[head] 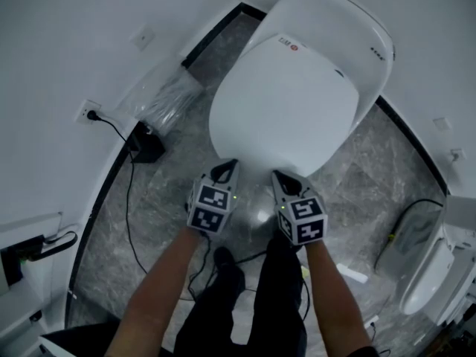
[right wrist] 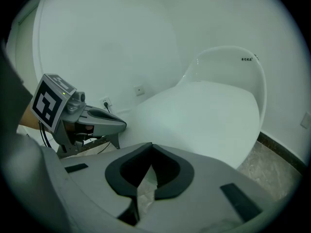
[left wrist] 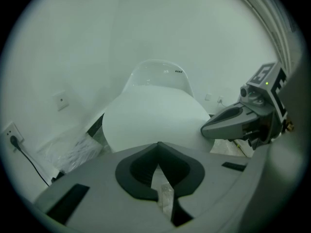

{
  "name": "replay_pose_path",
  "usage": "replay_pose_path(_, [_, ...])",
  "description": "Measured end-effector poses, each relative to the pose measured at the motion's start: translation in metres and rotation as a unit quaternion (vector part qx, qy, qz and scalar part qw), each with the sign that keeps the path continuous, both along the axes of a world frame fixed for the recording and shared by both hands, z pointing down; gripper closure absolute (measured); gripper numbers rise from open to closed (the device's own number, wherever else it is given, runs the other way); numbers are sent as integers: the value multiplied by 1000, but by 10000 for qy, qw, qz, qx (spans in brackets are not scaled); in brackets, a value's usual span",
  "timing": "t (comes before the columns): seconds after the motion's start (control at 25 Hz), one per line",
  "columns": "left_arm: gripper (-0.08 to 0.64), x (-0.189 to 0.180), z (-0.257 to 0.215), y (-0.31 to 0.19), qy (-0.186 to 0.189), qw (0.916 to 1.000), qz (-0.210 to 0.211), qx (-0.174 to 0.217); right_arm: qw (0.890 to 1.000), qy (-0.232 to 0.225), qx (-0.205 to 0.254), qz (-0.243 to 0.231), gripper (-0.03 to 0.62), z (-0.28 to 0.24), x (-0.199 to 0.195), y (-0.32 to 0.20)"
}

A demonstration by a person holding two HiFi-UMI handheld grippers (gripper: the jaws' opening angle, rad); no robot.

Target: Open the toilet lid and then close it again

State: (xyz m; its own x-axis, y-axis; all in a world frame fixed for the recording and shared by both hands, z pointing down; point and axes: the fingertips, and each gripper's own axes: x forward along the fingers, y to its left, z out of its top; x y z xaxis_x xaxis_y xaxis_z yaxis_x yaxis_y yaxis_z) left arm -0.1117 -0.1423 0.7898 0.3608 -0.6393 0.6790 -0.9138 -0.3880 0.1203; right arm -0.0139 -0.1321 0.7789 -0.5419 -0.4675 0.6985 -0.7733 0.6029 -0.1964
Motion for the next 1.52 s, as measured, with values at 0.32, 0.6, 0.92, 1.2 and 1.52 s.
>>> replay_pose_path(0.32, [554,2,-26,21,153,9996,84,202,9991,13,76,415,580,9,5,-8])
replay_pose_path(0.6, [554,12,-85,66,424,9980,408,251,9963,149,-206,819,580,-6,18,30])
replay_pose_path(0.92, [554,21,-179,89,563,9952,582,549,9954,-177,184,919,580,-117,13,70])
replay_pose_path(1.2, [554,46,-288,94,901,9881,522,1130,9835,-787,1296,987,581,-275,17,78])
replay_pose_path(1.52, [554,90,-422,116,913,9715,668,2083,9535,-1513,2386,1051,581,-434,59,102])
